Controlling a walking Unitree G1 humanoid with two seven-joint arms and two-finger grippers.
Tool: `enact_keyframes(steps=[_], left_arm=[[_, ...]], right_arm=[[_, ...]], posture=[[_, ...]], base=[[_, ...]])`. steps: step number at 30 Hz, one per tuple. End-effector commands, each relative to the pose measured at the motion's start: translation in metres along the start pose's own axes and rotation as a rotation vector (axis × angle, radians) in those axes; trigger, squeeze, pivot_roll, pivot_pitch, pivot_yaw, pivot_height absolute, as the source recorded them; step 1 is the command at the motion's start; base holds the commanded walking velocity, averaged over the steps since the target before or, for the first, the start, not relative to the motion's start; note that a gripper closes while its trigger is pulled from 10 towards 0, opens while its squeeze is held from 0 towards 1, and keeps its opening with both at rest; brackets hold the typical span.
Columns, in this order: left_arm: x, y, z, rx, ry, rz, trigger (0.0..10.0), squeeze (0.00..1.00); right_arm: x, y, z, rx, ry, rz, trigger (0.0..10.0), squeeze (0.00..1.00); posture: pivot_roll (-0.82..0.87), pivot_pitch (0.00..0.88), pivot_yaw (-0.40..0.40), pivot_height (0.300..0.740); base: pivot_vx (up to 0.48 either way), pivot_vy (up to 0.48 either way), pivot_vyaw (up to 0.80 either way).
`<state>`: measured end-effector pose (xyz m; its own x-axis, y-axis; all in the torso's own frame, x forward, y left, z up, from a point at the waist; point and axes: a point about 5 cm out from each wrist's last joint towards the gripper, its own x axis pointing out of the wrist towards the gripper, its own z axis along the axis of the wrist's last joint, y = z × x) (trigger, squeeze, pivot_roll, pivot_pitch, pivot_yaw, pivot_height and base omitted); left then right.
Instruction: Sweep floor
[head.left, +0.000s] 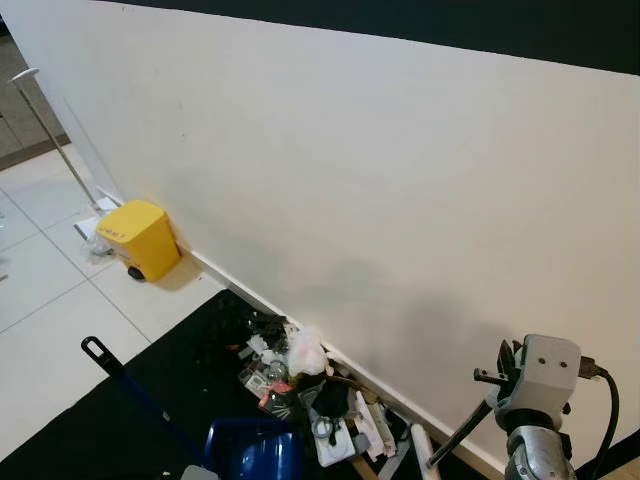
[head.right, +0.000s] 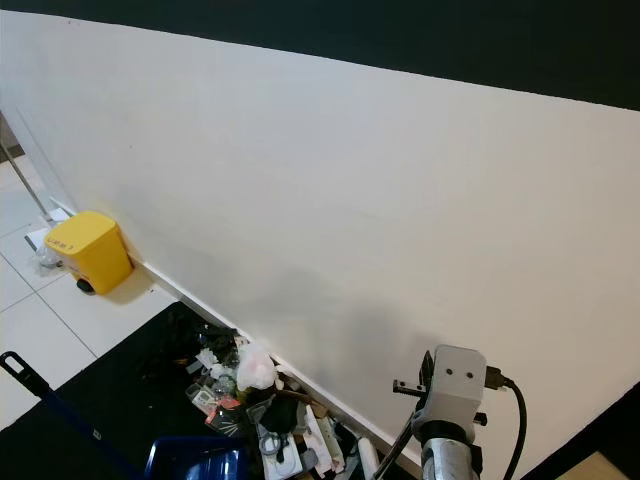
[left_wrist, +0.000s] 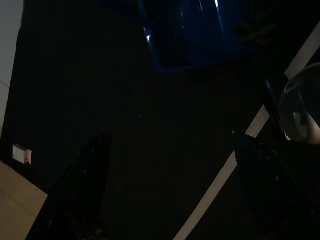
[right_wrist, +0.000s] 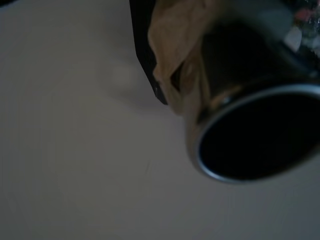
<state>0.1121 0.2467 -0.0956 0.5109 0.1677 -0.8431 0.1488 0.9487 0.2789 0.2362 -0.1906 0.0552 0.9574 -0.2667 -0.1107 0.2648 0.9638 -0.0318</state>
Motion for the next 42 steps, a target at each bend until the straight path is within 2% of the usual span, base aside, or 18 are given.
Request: enact_keyframes(steps=[1, 2, 7, 9, 10, 12, 13, 16, 19, 21, 23, 24, 25, 27, 28, 30, 35, 42], left_arm=[[-0.004, 0.016, -0.012, -0.028, 0.03, 0.043, 10.0, 0.0], [-0.004, 0.016, -0.012, -0.028, 0.03, 0.043, 10.0, 0.0], [-0.011, 0.044, -0.022, -0.135, 0.028, 0.128, 10.0, 0.0], [-0.012, 0.048, -0.023, -0.147, 0.023, 0.139, 10.0, 0.0], [-0.015, 0.058, -0.025, -0.173, 0.005, 0.172, 10.0, 0.0], [-0.016, 0.061, -0.025, -0.178, 0.001, 0.179, 10.0, 0.0], [-0.019, 0.076, -0.023, -0.224, -0.028, 0.228, 10.0, 0.0], [-0.021, 0.092, -0.017, -0.263, -0.064, 0.285, 10.0, 0.0], [-0.023, 0.111, 0.0, -0.318, -0.153, 0.334, 10.0, 0.0], [-0.023, 0.116, 0.007, -0.332, -0.183, 0.346, 10.0, 0.0], [-0.023, 0.13, 0.03, -0.355, -0.28, 0.363, 10.0, 0.0], [-0.025, 0.141, 0.056, -0.371, -0.383, 0.364, 10.0, 0.0], [-0.025, 0.141, 0.056, -0.371, -0.383, 0.364, 10.0, 0.0], [-0.03, 0.149, 0.09, -0.385, -0.519, 0.339, 10.0, 0.0], [-0.03, 0.149, 0.09, -0.385, -0.519, 0.339, 10.0, 0.0], [-0.036, 0.155, 0.117, -0.392, -0.615, 0.31, 10.0, 0.0], [-0.04, 0.159, 0.139, -0.421, -0.686, 0.277, 10.0, 0.0], [-0.049, 0.171, 0.149, -0.455, -0.718, 0.292, 10.0, 0.0]], right_arm=[[0.002, 0.004, -0.002, -0.023, -0.008, 0.007, 10.0, 0.0], [0.002, 0.004, -0.002, -0.023, -0.008, 0.007, 10.0, 0.0], [0.013, 0.017, 0.002, -0.031, -0.025, 0.039, 10.0, 0.0], [0.015, 0.019, 0.003, -0.028, -0.028, 0.046, 10.0, 0.0], [0.019, 0.023, 0.005, -0.024, -0.039, 0.06, 10.0, 0.0], [0.02, 0.024, 0.006, -0.024, -0.041, 0.062, 10.0, 0.0], [0.025, 0.025, 0.009, -0.017, -0.052, 0.063, 10.0, 0.0], [0.029, 0.024, 0.014, -0.011, -0.068, 0.058, 10.0, 0.0], [0.036, 0.021, 0.024, -0.006, -0.103, 0.049, 10.0, 0.0], [0.037, 0.02, 0.027, -0.005, -0.113, 0.046, 10.0, 0.0], [0.042, 0.018, 0.035, -0.005, -0.142, 0.038, 10.0, 0.0], [0.046, 0.016, 0.042, -0.002, -0.165, 0.029, 10.0, 0.0], [0.046, 0.016, 0.042, -0.002, -0.165, 0.029, 10.0, 0.0], [0.05, 0.015, 0.05, 0.006, -0.188, 0.021, 10.0, 0.0], [0.05, 0.015, 0.05, 0.006, -0.188, 0.021, 10.0, 0.0], [0.052, 0.017, 0.055, 0.009, -0.2, 0.023, 10.0, 0.0], [0.052, 0.017, 0.057, 0.01, -0.207, 0.027, 10.0, 0.0], [0.05, 0.013, 0.055, 0.016, -0.203, 0.016, 10.0, 0.0]], posture=[[-0.04, 0.048, 0.038, 0.74], [-0.04, 0.048, 0.038, 0.74], [-0.01, 0.066, 0.032, 0.74], [-0.01, 0.066, 0.032, 0.74], [0.0, 0.071, 0.03, 0.74], [0.0, 0.071, 0.03, 0.74], [0.01, 0.078, 0.028, 0.74], [0.01, 0.086, 0.026, 0.74], [0.02, 0.11, 0.023, 0.74], [0.02, 0.11, 0.023, 0.74], [0.02, 0.115, 0.021, 0.74], [0.02, 0.126, 0.017, 0.74], [0.02, 0.126, 0.017, 0.74], [0.02, 0.131, 0.016, 0.74], [0.02, 0.131, 0.016, 0.74], [0.01, 0.14, 0.012, 0.74], [0.0, 0.149, 0.011, 0.74], [0.0, 0.152, 0.024, 0.74]], base=[[0.0, 0.0, 0.0], [0.0, 0.0, 0.0], [0.0, 0.0, 0.0], [0.0, 0.0, 0.0], [0.0, 0.0, 0.0], [0.0, 0.0, 0.0], [0.0, 0.0, 0.0], [0.0, 0.0, 0.0], [0.0, 0.0, 0.0], [0.0, 0.0, 0.0], [0.0, 0.0, 0.0], [0.0, 0.0, 0.0], [0.0, 0.0, 0.0], [0.0, 0.0, 0.0], [0.0, 0.0, 0.0], [0.0, 0.0, 0.0], [0.0, 0.0, 0.0], [0.0, 0.0, 0.0]])
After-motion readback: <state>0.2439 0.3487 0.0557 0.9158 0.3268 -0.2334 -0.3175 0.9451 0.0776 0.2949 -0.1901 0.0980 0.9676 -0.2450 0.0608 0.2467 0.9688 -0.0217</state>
